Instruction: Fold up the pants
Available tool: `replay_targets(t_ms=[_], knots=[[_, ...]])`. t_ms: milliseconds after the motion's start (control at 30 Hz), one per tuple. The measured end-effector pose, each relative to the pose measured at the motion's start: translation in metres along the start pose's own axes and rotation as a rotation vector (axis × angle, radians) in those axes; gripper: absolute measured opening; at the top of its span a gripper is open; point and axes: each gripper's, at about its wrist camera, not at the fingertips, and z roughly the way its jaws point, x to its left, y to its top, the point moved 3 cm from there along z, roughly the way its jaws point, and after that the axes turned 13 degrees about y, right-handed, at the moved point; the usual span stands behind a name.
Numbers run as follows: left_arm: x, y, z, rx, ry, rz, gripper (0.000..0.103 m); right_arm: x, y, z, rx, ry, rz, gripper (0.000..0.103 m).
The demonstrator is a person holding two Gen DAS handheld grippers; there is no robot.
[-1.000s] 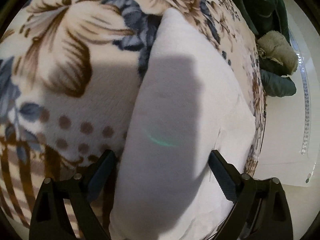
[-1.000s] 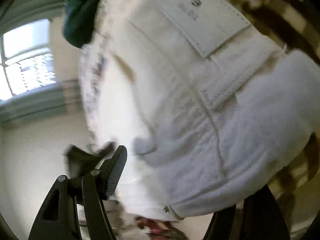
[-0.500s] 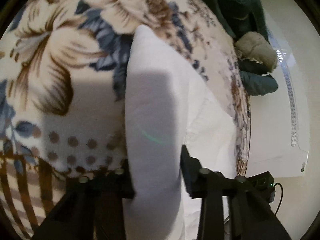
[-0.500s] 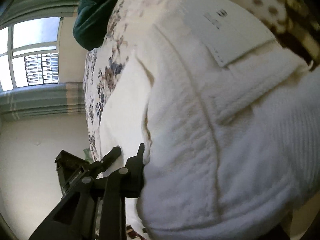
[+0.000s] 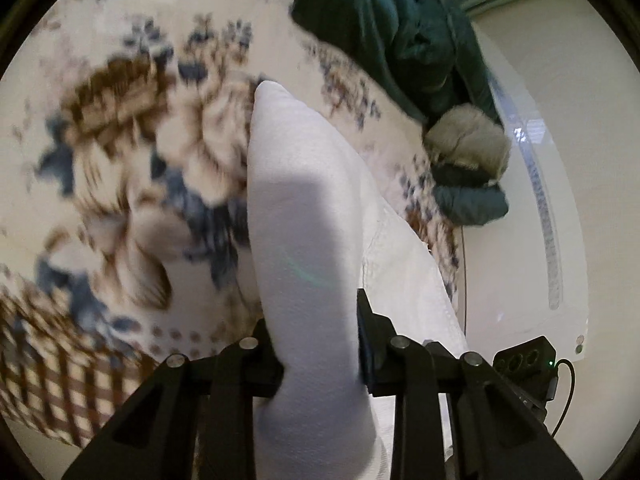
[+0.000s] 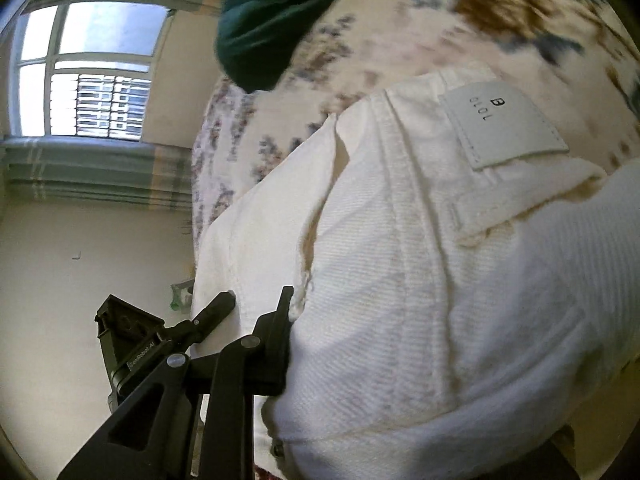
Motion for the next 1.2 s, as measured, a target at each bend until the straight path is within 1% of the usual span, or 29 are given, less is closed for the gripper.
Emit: replay_targets(t_ms=[133, 200, 267, 300, 367, 400, 500, 533, 567, 633, 667, 733, 767, 833, 933, 1000, 1033, 1067, 1100, 1133, 1167, 1200], knots=[[0.015, 0.053, -0.033, -0.043, -0.006, -0.018, 0.025, 0.056, 0.019, 0.039, 0.0, 0.021, -0.035, 0.025], [0.031, 0.091, -0.049, -0.066, -0.01, -0.023, 0.025, 0.086, 0.027, 0.066, 0.0, 0.027, -0.06, 0.025], [0.047, 0.123, -0.058, -0.08, -0.015, -0.029, 0.025, 0.115, 0.037, 0.104, -0.002, 0.033, -0.075, 0.025], [0.063, 0.148, -0.064, -0.088, -0.019, -0.034, 0.025, 0.127, 0.042, 0.124, -0.003, 0.034, -0.083, 0.025], [0.086, 0.181, -0.069, -0.096, -0.019, -0.03, 0.025, 0.151, 0.051, 0.17, -0.006, 0.032, -0.093, 0.025], [0.105, 0.209, -0.07, -0.097, -0.018, -0.031, 0.025, 0.164, 0.056, 0.199, -0.008, 0.033, -0.095, 0.025], [0.153, 0.271, -0.069, -0.106, -0.009, -0.024, 0.025, 0.19, 0.072, 0.282, -0.011, 0.035, -0.107, 0.024], [0.168, 0.289, -0.066, -0.109, -0.006, -0.021, 0.025, 0.193, 0.075, 0.302, -0.01, 0.034, -0.109, 0.024], [0.18, 0.303, -0.064, -0.113, -0.001, -0.016, 0.025, 0.199, 0.08, 0.336, -0.009, 0.037, -0.113, 0.024], [0.218, 0.345, -0.053, -0.119, 0.01, -0.012, 0.025, 0.203, 0.09, 0.388, -0.005, 0.035, -0.119, 0.024], [0.228, 0.355, -0.048, -0.12, 0.013, -0.009, 0.025, 0.204, 0.095, 0.412, -0.002, 0.036, -0.122, 0.024], [0.263, 0.389, -0.028, -0.12, 0.023, -0.013, 0.025, 0.202, 0.105, 0.46, 0.003, 0.035, -0.123, 0.024], [0.274, 0.396, -0.021, -0.119, 0.024, -0.022, 0.025, 0.197, 0.109, 0.487, 0.01, 0.03, -0.125, 0.024], [0.304, 0.416, 0.0, -0.117, 0.037, -0.04, 0.025, 0.185, 0.115, 0.529, 0.026, 0.02, -0.12, 0.024], [0.337, 0.423, 0.027, -0.09, 0.074, -0.045, 0.025, 0.161, 0.117, 0.579, 0.065, -0.018, -0.109, 0.025], [0.354, 0.419, 0.042, -0.052, 0.092, -0.048, 0.025, 0.144, 0.112, 0.599, 0.094, -0.055, -0.084, 0.026], [0.359, 0.416, 0.048, -0.038, 0.098, -0.044, 0.028, 0.136, 0.109, 0.602, 0.103, -0.064, -0.078, 0.032], [0.362, 0.414, 0.05, -0.029, 0.104, -0.043, 0.034, 0.128, 0.107, 0.605, 0.116, -0.083, -0.06, 0.04], [0.365, 0.411, 0.052, -0.022, 0.108, -0.044, 0.036, 0.122, 0.104, 0.605, 0.126, -0.097, -0.038, 0.048], [0.366, 0.409, 0.051, -0.019, 0.122, -0.045, 0.043, 0.115, 0.102, 0.605, 0.149, -0.122, -0.022, 0.066], [0.367, 0.408, 0.048, -0.019, 0.143, -0.048, 0.051, 0.111, 0.099, 0.602, 0.169, -0.169, -0.032, 0.072], [0.367, 0.405, 0.046, -0.015, 0.171, -0.049, 0.053, 0.11, 0.097, 0.598, 0.178, -0.197, -0.054, 0.072]])
